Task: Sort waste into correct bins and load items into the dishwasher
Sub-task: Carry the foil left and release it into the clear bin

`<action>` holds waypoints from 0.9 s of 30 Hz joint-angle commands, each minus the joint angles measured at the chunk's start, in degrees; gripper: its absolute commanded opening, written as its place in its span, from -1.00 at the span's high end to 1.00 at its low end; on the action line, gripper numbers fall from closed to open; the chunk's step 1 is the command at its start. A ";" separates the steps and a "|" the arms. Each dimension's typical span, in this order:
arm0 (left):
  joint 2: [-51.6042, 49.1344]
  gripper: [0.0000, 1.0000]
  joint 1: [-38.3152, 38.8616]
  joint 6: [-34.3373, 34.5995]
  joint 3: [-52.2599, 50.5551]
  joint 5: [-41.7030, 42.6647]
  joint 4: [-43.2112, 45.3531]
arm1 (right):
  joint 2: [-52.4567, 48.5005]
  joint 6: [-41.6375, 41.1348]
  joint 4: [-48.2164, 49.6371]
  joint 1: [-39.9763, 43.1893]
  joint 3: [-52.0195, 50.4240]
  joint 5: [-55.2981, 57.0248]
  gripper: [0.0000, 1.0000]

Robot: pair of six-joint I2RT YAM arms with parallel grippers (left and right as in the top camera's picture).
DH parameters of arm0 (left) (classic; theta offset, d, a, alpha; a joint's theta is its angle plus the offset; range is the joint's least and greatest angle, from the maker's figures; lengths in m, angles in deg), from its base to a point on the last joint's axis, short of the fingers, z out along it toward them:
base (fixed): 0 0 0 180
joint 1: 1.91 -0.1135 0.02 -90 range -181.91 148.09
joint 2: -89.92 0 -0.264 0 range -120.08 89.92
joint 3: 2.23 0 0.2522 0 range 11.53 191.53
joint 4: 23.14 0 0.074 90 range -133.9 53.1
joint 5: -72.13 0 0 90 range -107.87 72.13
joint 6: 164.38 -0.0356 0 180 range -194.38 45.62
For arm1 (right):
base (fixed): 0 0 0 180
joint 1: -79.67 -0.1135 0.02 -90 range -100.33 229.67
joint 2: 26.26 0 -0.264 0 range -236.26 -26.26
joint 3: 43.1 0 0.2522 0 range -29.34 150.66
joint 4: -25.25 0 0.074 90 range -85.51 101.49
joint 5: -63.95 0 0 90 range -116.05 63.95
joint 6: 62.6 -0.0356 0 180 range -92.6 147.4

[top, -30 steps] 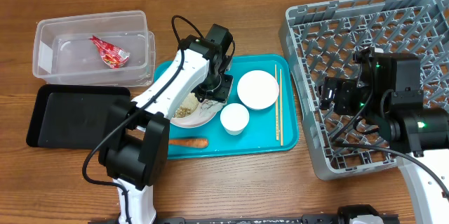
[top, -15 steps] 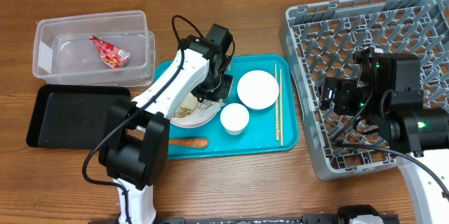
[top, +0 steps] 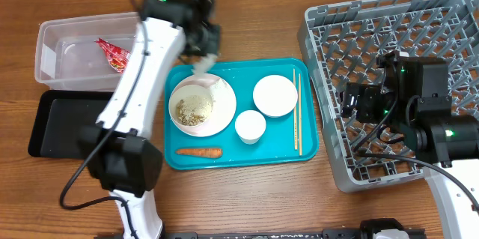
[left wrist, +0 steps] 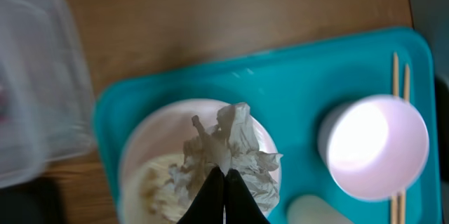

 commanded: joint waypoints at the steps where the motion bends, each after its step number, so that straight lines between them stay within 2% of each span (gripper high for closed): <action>1: 2.27 0.92 -5.38 -0.07 3.87 -7.06 0.52 | 0.35 0.04 0.26 0.02 1.55 -0.37 -1.00; 11: 1.68 0.92 -21.09 1.92 2.32 -7.87 11.19 | 0.35 0.04 0.26 0.02 1.55 -0.37 -1.00; 18: -0.44 0.90 -25.29 1.90 2.29 -7.08 12.13 | 0.35 0.02 0.26 0.02 1.55 -0.37 -1.00; 19: -0.74 0.80 -25.42 1.90 2.29 -7.08 12.17 | 0.35 0.02 0.26 0.02 1.55 -0.39 -1.00; 21: -1.31 0.25 -25.42 1.88 2.29 -7.08 12.09 | 0.35 0.02 0.20 0.02 1.55 -0.39 -1.00; 24: -1.40 -0.04 -25.38 1.90 2.32 -7.06 12.11 | 0.35 0.02 -0.15 0.02 1.55 -0.37 -1.00; 27: -0.87 -0.18 -25.07 1.44 2.49 -6.27 11.37 | 0.35 0.04 -0.35 0.02 1.55 -0.37 -1.00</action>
